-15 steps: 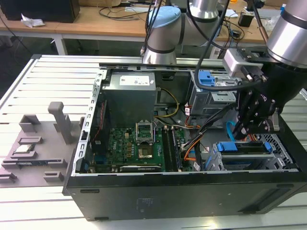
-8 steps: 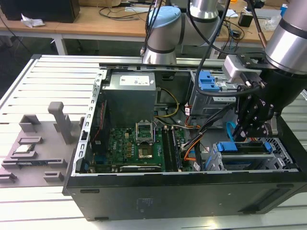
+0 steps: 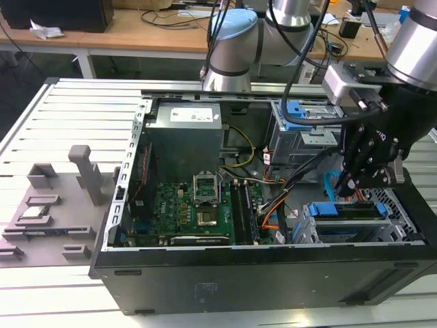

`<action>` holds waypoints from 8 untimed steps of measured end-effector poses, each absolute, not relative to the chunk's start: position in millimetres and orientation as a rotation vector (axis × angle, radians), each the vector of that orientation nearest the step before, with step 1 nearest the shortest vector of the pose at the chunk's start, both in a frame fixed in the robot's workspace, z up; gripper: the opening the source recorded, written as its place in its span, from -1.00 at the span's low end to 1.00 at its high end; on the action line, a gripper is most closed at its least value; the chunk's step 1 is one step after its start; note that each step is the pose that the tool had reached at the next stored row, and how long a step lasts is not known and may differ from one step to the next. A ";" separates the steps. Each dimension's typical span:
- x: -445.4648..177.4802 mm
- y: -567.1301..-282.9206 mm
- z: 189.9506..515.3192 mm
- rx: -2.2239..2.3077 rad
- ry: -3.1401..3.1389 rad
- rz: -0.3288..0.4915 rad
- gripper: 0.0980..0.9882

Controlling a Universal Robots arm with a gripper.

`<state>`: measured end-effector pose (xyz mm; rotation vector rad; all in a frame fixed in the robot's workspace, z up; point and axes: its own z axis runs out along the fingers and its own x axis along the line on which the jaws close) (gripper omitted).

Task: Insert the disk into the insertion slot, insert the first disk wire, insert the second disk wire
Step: 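Insert the second disk wire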

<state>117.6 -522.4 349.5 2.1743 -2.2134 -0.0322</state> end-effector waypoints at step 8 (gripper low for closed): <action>120.1 -538.3 347.8 2.186 -2.224 -0.062 -0.86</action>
